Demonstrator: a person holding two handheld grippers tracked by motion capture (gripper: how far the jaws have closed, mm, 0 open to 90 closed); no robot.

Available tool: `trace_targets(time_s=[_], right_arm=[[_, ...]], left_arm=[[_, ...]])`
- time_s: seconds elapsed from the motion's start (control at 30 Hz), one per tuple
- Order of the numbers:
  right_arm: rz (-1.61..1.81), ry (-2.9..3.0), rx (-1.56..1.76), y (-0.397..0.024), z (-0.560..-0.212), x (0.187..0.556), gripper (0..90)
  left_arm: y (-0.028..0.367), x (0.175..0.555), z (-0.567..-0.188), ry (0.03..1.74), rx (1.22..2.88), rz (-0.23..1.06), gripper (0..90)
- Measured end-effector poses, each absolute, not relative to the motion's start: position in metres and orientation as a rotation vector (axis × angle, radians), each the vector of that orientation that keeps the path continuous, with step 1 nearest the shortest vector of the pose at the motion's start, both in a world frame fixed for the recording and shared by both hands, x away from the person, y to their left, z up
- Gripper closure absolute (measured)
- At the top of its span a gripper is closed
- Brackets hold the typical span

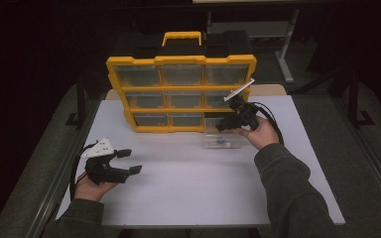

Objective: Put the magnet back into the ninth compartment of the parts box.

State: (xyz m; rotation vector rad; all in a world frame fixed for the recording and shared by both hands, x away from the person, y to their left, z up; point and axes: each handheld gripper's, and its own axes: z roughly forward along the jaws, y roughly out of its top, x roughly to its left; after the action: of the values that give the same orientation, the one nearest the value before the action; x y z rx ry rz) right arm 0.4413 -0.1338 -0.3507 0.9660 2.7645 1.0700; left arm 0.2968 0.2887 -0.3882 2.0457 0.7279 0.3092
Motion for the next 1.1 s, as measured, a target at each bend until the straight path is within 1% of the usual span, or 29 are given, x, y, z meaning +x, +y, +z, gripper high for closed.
trace_targets(time_s=[0.57, 0.7, 0.73, 0.8, 0.87, 1.1], right_arm=[[1.133, 2.756, 0.941, -0.135, -0.339, 0.434, 69.7], [1.165, 2.753, 0.943, -0.136, -0.334, 0.43, 72.6], [1.177, 2.753, 0.94, -0.137, -0.332, 0.429, 74.9], [1.18, 2.75, 0.93, -0.138, -0.332, 0.428, 75.6], [1.194, 2.757, 0.932, -0.139, -0.329, 0.426, 78.5], [1.216, 2.762, 0.909, -0.141, -0.323, 0.419, 80.6]], left_arm=[[0.288, 0.296, -0.389, 0.734, 2.048, 0.309, 25.1], [0.288, 0.297, -0.388, 0.73, 2.047, 0.316, 25.1], [0.288, 0.297, -0.388, 0.732, 2.045, 0.316, 25.1], [0.288, 0.297, -0.388, 0.732, 2.046, 0.316, 25.1], [0.288, 0.296, -0.388, 0.739, 2.047, 0.311, 25.1], [0.288, 0.296, -0.388, 0.737, 2.047, 0.314, 25.1]])
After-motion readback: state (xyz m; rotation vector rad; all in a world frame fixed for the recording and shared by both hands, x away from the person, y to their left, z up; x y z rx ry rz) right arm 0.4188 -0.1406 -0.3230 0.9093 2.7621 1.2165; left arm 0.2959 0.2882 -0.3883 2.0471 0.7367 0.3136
